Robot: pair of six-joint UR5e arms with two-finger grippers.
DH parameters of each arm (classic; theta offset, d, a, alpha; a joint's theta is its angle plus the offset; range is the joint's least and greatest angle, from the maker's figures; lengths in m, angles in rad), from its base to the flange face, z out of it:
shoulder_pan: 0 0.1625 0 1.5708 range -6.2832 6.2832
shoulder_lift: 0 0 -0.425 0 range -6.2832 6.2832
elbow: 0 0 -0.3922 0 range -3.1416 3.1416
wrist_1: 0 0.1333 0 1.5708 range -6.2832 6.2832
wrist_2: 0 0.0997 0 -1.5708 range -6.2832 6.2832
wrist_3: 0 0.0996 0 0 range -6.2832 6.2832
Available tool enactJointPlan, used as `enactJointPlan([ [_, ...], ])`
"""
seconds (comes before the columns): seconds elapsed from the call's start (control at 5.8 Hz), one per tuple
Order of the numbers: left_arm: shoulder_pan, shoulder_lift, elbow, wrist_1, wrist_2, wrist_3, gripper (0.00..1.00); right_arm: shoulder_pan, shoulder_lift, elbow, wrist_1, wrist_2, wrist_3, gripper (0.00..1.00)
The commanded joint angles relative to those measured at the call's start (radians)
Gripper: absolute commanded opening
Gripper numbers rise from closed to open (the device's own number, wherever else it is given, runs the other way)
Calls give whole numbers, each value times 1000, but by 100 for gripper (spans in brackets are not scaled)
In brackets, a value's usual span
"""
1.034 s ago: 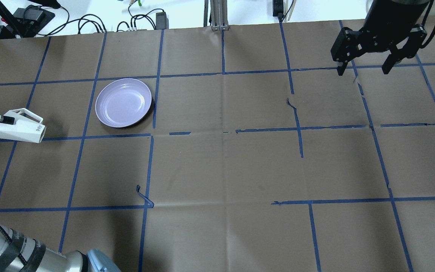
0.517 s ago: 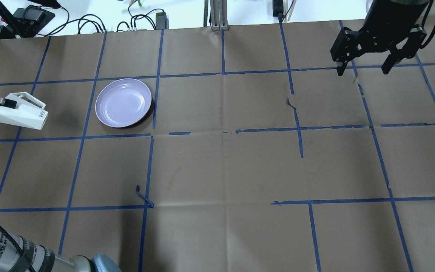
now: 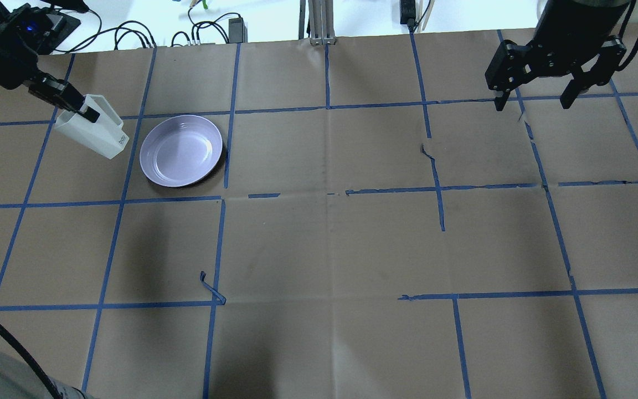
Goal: Flip cup and place on plate
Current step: 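Rotate the held cup upright and carry it over the lavender plate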
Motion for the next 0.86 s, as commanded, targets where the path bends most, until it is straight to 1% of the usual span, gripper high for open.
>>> enactJointPlan([
  [0.0,-143,27,-158,323,131,-178,1,0,0,0,0,0,0,100],
  [0.17,-230,7,-207,456,195,-263,1,0,0,0,0,0,0,100],
  [0.34,-282,-9,-227,487,251,-315,1,0,0,0,0,0,0,100],
  [0.52,-292,-34,-247,515,336,-355,2,0,0,0,0,0,0,100],
  [0.69,-295,-61,-284,620,343,-435,2,0,0,0,0,0,0,100],
])
